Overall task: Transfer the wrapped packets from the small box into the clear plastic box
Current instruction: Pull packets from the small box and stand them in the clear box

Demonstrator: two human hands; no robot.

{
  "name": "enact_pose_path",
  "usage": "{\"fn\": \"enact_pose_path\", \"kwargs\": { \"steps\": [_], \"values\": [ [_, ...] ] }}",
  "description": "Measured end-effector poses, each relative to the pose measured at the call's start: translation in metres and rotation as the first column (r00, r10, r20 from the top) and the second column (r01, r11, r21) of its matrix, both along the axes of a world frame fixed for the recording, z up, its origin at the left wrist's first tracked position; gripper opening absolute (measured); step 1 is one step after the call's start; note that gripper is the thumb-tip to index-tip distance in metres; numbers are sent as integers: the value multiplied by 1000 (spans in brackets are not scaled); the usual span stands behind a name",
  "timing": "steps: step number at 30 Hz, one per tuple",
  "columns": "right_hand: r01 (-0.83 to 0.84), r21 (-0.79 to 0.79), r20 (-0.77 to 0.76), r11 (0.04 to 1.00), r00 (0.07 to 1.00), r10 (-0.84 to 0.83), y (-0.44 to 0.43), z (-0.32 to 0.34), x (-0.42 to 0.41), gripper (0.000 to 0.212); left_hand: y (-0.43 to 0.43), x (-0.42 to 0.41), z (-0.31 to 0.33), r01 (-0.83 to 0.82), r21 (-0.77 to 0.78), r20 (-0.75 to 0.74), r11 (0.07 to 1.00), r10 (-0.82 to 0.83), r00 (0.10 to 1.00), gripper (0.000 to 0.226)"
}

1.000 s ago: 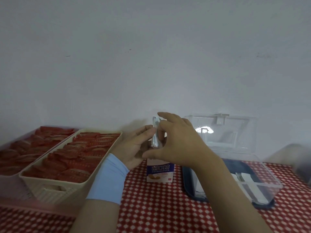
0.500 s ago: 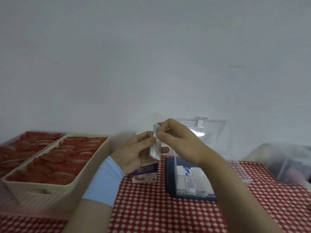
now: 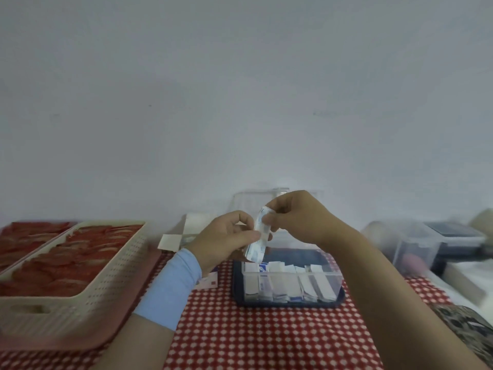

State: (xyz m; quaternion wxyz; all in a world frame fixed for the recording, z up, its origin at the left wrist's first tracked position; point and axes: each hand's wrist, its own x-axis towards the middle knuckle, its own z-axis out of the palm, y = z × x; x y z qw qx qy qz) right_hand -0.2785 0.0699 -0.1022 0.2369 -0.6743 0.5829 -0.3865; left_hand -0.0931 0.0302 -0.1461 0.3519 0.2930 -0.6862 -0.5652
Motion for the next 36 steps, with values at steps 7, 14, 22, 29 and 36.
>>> {"fn": "enact_pose_path", "kwargs": {
  "steps": [7,14,22,29,36],
  "values": [
    [115,-13,-35,993,993,-115,-5,-4,-25,18,-1,-33,11,-222,-353,240,909,317,918,16],
    [110,121,-79,987,992,-101,-12,-10,-47,8,-4,-57,-7,-174,-241,263,955,237,935,16],
    [169,197,-315,966,944,-101,-34,-43,-63,16,-18,-58,-25,341,-403,830,849,182,528,72],
    [120,367,-406,922,913,43,-48,-69,-55,8,-22,-61,-40,494,-320,940,808,205,273,80],
    [186,365,-562,912,825,57,-57,-88,-45,5,-24,-61,-47,539,-347,936,768,251,247,70]
  ]
}}
